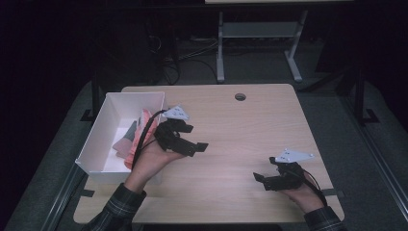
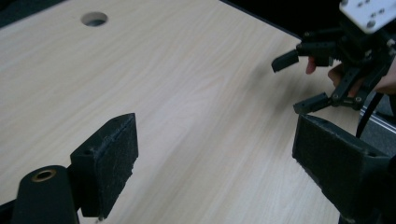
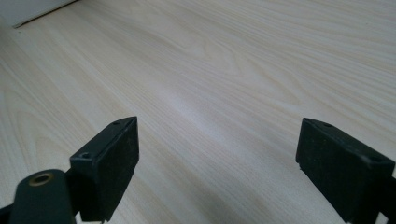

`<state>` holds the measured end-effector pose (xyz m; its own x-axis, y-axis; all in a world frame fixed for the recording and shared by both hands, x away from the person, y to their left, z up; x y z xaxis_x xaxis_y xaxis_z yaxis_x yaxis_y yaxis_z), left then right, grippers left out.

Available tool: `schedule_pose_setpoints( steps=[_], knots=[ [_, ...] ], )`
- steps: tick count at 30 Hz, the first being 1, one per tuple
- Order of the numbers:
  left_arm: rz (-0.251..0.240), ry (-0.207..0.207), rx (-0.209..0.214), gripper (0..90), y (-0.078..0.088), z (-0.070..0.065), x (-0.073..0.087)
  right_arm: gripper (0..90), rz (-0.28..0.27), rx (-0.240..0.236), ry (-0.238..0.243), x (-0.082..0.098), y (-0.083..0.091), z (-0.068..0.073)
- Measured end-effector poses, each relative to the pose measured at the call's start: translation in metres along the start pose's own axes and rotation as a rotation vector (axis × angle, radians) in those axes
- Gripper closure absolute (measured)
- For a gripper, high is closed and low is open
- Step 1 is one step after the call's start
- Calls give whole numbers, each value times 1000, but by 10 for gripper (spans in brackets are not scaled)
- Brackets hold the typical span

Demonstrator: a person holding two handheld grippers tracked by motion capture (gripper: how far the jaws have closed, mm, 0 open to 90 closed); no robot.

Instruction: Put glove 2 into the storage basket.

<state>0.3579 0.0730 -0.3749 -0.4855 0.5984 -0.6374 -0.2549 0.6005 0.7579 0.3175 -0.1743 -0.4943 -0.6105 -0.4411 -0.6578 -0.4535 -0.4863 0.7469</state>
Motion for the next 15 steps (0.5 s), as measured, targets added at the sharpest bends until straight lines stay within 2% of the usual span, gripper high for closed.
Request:
schedule_pose_setpoints(
  steps=[4, 7, 8, 10, 15],
  knots=[
    [23, -15, -2, 141, -19, -8, 8, 129, 6, 1, 2, 1, -1, 0],
    [31, -27, 19, 141, -32, -15, 14, 129, 9, 3, 6, 2, -2, 1],
    [27, -44, 29, 141, -37, -17, 17, 129, 10, 3, 7, 2, -2, 1],
    [28, -42, 41, 141, -45, -20, 21, 130, 15, 11, 11, 3, -3, 1],
    [43, -67, 32, 141, -62, -22, 32, 130, 25, 27, 13, 5, -4, 1]
  ],
)
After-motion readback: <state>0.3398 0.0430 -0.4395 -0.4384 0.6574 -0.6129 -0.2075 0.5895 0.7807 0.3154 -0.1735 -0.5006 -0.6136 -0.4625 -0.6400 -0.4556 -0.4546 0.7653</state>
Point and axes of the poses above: each handheld gripper's, and its own axes: y roughly backward along the jaws, x roughly out of its underside, z roughly to its left, the point moved 8 cm from there along -y, roughly forward along the jaws, and after that the axes turned 10 degrees about z, right-handed, at the moved point
